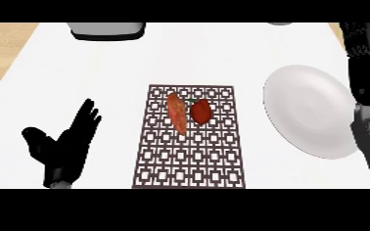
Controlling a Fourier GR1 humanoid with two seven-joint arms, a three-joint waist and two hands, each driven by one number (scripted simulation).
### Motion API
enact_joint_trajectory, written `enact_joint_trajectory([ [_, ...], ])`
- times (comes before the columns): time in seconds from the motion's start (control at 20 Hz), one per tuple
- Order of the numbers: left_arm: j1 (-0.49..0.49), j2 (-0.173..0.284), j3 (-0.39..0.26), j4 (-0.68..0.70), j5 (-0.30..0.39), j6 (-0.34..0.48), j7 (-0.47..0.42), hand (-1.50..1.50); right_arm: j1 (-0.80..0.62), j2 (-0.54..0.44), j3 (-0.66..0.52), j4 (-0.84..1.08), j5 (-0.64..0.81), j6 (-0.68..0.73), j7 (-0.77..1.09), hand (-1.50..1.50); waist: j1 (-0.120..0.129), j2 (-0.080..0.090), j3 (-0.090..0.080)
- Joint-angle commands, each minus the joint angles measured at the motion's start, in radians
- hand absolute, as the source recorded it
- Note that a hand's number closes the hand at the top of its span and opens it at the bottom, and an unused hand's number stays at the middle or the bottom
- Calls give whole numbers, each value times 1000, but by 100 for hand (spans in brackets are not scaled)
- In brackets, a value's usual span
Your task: Pick the bell pepper from the placemat and place it in the plate
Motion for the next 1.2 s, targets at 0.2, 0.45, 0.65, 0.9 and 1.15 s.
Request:
enact_joint_trajectory([
  [0.2,-16,32,-48,107,-44,-94,-12,0,-299,68,98,131,-84,227,57,150,62,48,-5],
  [0.45,-93,-40,-87,161,-54,-109,-16,0,-308,155,138,375,198,-77,-34,-150,37,46,-4],
  [0.65,-138,-70,-42,287,-55,-142,-63,0,-292,208,71,437,90,33,-218,-150,13,38,-4],
  [0.9,-88,-84,-36,203,-71,-145,-3,0,-350,156,79,505,177,105,-234,-150,13,32,-4],
  [1.15,-89,-86,-26,255,-67,-155,-47,0,-354,40,271,390,298,269,6,-150,-6,24,-7],
])
